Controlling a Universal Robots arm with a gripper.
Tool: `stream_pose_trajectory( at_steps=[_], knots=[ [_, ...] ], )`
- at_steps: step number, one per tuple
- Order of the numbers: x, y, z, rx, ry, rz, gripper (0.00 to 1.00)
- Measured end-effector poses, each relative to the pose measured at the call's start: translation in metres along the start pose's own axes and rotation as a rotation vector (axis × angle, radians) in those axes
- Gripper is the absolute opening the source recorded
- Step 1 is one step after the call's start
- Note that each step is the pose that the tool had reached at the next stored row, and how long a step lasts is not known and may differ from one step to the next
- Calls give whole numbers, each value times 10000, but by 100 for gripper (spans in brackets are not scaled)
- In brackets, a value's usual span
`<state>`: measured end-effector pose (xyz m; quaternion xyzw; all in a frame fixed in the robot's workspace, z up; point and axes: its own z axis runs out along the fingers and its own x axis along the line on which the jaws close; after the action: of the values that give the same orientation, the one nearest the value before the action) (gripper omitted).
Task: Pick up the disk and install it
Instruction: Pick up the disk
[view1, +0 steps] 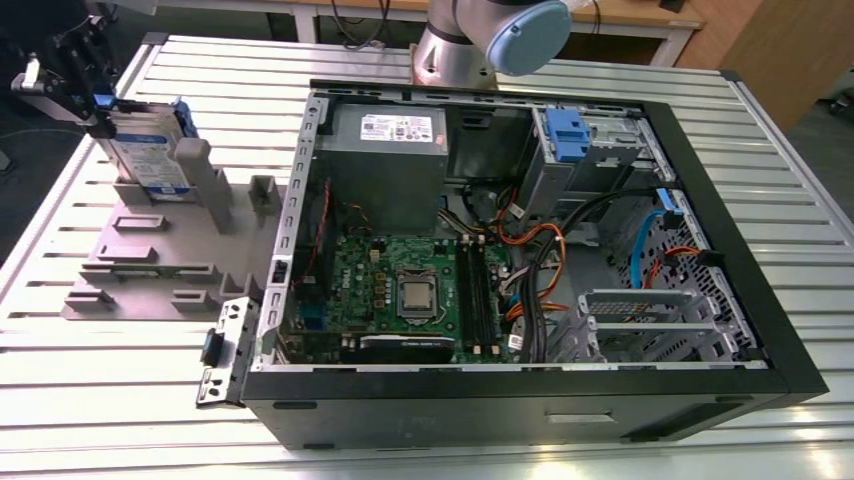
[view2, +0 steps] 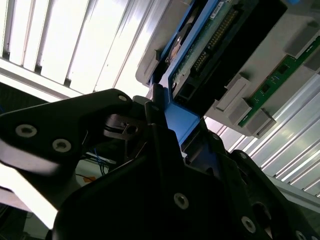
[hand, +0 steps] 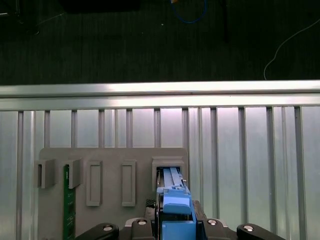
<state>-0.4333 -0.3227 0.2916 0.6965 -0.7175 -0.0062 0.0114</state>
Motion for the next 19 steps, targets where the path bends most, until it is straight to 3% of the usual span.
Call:
stream_pose_trajectory(
  at_steps=[19],
  knots=[
    [1,1,-56,1,11,0,36]
  ],
)
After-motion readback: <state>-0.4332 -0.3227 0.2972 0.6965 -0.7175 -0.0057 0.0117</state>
